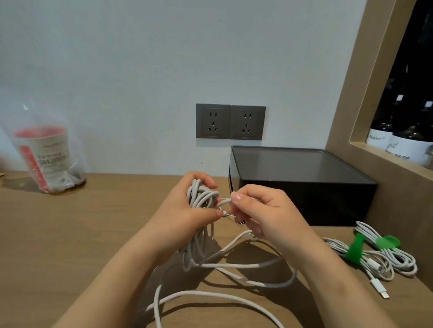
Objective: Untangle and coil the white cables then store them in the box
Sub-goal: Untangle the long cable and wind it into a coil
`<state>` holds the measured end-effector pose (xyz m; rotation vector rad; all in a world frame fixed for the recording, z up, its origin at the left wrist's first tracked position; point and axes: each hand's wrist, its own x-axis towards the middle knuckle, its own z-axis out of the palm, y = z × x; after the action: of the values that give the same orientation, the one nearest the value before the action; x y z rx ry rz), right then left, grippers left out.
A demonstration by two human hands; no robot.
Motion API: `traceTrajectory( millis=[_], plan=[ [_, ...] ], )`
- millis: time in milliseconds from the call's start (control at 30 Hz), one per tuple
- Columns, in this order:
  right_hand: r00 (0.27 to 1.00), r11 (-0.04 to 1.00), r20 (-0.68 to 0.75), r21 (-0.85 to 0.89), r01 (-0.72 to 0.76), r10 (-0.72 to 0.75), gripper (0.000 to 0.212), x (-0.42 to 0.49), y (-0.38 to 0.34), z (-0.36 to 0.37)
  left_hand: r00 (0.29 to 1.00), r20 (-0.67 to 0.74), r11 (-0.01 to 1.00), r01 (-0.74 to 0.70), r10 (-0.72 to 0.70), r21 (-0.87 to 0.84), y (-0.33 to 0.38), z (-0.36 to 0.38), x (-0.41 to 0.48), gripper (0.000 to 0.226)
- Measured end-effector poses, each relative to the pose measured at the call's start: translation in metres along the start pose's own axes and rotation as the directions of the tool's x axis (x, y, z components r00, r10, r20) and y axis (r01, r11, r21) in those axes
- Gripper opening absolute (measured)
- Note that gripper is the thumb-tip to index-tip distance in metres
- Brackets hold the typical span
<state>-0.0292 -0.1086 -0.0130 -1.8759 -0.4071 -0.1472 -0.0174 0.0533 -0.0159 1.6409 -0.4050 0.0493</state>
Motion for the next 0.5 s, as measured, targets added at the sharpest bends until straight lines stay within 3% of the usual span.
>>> traceTrajectory(
  millis=[167, 367, 500],
  plan=[
    [1.000, 0.998, 0.013, -0.058, -0.024, 0.025, 0.026, 0.0003, 0.0014, 0.0035, 0.999, 0.040, 1.000, -0.002, 0.003, -0.029, 0.0003, 0.0029, -0.0007, 0.036],
    [0.989, 0.983, -0.145, -0.184, 0.013, -0.041, 0.024, 0.0006, 0.0023, 0.0087, 0.994, 0.105, 1.000, 0.014, -0.017, 0.024, 0.0033, 0.0032, -0.0016, 0.033],
    [0.963, 0.991, -0.258, -0.127, 0.049, -0.081, 0.021, -0.0006, -0.0010, 0.0086, 0.988, 0.148, 0.999, 0.045, -0.047, 0.018, 0.0017, 0.0000, -0.0014, 0.032]
  ],
)
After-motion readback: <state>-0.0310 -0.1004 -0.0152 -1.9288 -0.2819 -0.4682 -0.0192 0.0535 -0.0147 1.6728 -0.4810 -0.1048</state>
